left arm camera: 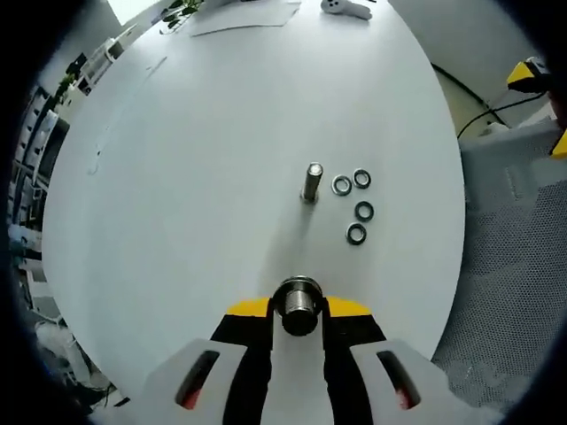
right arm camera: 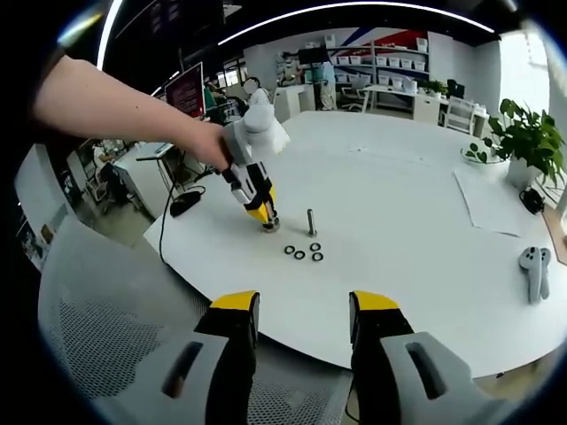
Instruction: Place the washer onto the threaded stud by aligning its center hole with the stud, sliding it down to the base, and recovering from edge contact or off-axis alignment until the washer reaches the visible bottom stop.
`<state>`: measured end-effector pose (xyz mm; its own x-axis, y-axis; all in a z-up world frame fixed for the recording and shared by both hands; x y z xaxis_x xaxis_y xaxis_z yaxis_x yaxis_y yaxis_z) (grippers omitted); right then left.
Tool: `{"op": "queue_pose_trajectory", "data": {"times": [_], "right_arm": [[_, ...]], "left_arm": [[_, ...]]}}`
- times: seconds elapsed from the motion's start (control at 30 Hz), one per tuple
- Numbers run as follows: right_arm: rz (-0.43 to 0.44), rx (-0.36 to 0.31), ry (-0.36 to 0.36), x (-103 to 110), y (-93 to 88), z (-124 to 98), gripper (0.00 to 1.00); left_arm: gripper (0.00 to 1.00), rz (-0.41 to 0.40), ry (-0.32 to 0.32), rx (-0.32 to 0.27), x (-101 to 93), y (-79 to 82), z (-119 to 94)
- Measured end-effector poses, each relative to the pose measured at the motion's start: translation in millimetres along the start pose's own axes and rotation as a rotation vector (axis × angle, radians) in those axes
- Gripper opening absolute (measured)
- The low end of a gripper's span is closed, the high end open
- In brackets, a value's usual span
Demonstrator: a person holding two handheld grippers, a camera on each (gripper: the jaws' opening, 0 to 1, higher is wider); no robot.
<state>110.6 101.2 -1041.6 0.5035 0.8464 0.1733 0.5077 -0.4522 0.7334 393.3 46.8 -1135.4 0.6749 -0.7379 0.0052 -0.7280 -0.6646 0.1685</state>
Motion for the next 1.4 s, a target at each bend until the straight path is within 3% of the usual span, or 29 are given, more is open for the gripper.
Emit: {"op": "queue_pose_trajectory", "data": {"times": [0.43, 0.63, 0.77, 1.03, 1.13, 1.37, 1.4], "right_arm": [[0.002, 0.003, 0.001, -1, -0.8, 2, 0.42], [-0.013, 0.008, 0.006, 1, -0.8, 2, 0.42], [-0.009, 0.009, 0.012, 1, -0.7, 2, 0.42], [-0.028, 0.010, 0.029, 4, -0.7, 3, 0.41], [-0.030, 0.019, 0.039, 6, -1.1, 3, 0.41], [-0.050, 0.007, 0.046, 6, 1.1, 3, 0.41], [-0.052, 0.004, 0.046, 7, 1.3, 2, 0.41]], "left_arm": [[0.20, -0.010, 0.009, 0.007, -1.7, 3.9, 6], [0.21, -0.071, 0.007, -0.013, 1.6, 0.7, 8], [0.27, -0.169, 0.006, -0.049, 2.3, -2.3, 11], [0.30, -0.171, 0.084, -0.109, 3.0, -15.0, -8], [0.30, -0.206, 0.110, -0.141, 1.5, -19.7, -15], [0.32, -0.238, 0.180, -0.215, -18.4, -20.2, -40], [0.32, -0.250, 0.195, -0.250, -19.6, -19.4, -43]]}}
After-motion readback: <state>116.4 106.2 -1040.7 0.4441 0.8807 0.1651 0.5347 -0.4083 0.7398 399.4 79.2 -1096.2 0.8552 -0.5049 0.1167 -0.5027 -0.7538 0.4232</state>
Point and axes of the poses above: the point that each gripper's makers call its tool centre point, and the gripper's own axes: z roughly forward along the fingers, x roughly to its left, y roughly out of its top, the point moved 8 cm from there along -z, roughly backward along the fingers, and after that the axes turned 4 degrees about z, right-handed, at the moved point
